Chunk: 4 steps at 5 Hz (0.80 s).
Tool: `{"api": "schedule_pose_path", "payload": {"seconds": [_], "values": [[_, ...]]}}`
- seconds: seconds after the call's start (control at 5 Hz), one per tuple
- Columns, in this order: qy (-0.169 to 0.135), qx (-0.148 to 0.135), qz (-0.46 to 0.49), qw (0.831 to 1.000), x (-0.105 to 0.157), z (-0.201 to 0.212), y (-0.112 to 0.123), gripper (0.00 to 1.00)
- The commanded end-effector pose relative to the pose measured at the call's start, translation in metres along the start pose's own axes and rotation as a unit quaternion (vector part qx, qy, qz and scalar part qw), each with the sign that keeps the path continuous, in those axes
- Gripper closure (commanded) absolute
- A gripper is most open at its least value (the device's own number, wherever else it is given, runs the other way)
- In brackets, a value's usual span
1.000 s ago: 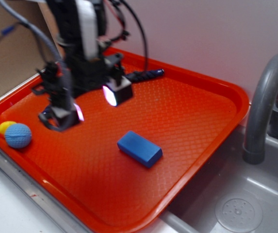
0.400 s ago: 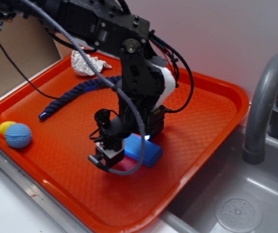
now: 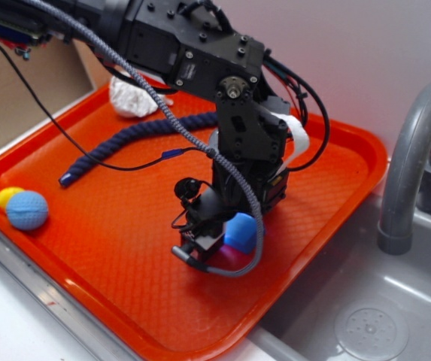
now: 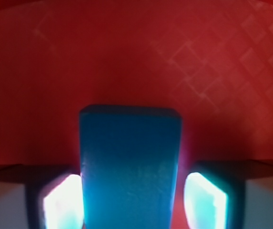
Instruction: Grab the blue block.
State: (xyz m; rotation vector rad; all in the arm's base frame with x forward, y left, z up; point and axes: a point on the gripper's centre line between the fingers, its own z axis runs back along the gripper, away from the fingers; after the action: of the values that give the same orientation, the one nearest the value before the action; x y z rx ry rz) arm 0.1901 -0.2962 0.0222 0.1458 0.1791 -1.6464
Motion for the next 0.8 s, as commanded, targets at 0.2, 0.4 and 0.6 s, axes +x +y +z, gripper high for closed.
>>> {"api": "schedule_pose_path", "payload": {"seconds": [0.2, 0.4, 0.6], "values": [[0.024, -0.029, 0.142, 0.989, -0.055, 0.046, -0.029, 1.0], [0.0, -0.048, 0.262, 0.964, -0.109, 0.084, -0.033, 1.0], [-0.007, -0.068, 0.379, 0.923, -0.146, 0.12, -0.046, 1.0]]}}
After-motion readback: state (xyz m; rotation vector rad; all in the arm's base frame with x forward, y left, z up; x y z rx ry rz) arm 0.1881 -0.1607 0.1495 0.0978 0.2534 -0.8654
